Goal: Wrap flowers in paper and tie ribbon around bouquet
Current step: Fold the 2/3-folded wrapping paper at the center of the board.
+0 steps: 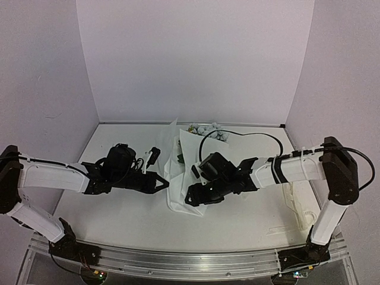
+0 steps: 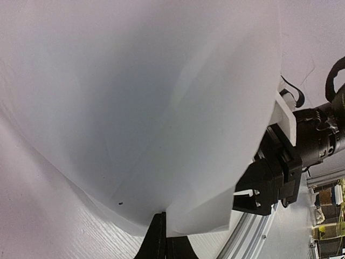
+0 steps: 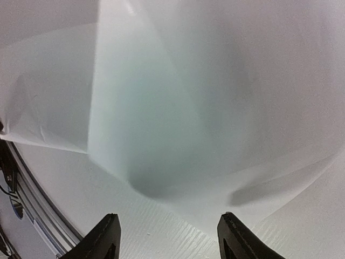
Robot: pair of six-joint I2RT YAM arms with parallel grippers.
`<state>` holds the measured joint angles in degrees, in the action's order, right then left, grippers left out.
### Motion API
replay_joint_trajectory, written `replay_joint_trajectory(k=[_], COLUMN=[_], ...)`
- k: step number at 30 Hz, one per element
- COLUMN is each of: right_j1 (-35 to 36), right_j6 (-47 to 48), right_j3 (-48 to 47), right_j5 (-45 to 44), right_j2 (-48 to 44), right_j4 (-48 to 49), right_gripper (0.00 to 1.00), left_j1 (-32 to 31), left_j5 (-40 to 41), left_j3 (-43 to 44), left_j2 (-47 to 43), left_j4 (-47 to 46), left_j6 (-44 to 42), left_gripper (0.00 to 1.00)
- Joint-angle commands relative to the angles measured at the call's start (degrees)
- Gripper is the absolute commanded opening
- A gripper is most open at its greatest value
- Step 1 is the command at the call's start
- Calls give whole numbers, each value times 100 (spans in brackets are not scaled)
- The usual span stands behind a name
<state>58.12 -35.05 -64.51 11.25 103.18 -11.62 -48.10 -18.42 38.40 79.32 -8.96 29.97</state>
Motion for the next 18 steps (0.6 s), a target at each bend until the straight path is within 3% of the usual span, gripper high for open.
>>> replay_joint_trajectory(k=[1, 3, 8, 18], right_j1=[-90, -119, -474, -778], right_j6=[-165, -119, -240, -835], right_j3=[148, 142, 124, -836], right_j5=[125, 203, 263, -69], right_j2=[-184, -178, -175, 715], right_j4=[796, 912, 1104, 206], right_gripper=[67, 72, 70, 36], left_j1=[-38, -42, -44, -141], left_j5=[-97, -89, -84, -125], left_j3=[297, 297, 247, 363], left_j2=[25, 3, -62, 11], left_j4=[64, 78, 101, 95], left_j6=[-183, -187, -174, -286], left_gripper=[0, 0, 0, 0])
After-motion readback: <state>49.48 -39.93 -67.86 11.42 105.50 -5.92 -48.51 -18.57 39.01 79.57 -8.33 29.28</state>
